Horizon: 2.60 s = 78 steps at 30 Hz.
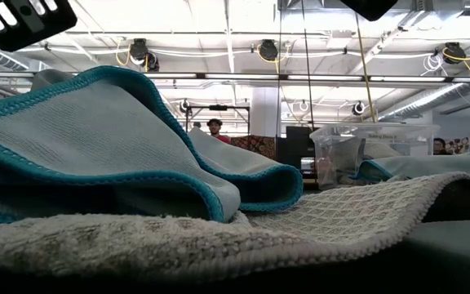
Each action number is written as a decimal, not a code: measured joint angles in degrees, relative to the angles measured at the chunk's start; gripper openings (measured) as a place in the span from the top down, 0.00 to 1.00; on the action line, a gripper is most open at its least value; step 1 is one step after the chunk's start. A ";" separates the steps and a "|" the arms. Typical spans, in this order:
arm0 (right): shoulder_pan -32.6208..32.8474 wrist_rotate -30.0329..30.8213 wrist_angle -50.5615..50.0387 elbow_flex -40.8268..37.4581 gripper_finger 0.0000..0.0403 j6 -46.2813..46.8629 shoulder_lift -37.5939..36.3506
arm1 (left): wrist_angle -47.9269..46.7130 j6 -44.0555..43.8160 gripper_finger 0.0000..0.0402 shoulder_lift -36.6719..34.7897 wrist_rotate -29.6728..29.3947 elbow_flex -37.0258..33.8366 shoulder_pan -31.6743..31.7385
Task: Sort microfiber towel by color & place in baskets
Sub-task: Put the blue towel into the left transparent bin
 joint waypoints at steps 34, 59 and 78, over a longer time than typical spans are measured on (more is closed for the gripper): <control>-0.04 0.24 -0.07 0.00 0.47 -0.87 -0.04 | -35.31 1.15 0.43 7.86 -12.70 14.94 2.78; -0.04 1.62 0.85 0.00 0.47 -1.73 -0.06 | -33.93 3.26 0.97 11.75 -1.90 14.99 8.59; -0.15 2.81 0.68 -0.02 0.47 -2.73 -2.36 | -64.11 12.26 0.99 9.98 -11.13 40.82 11.26</control>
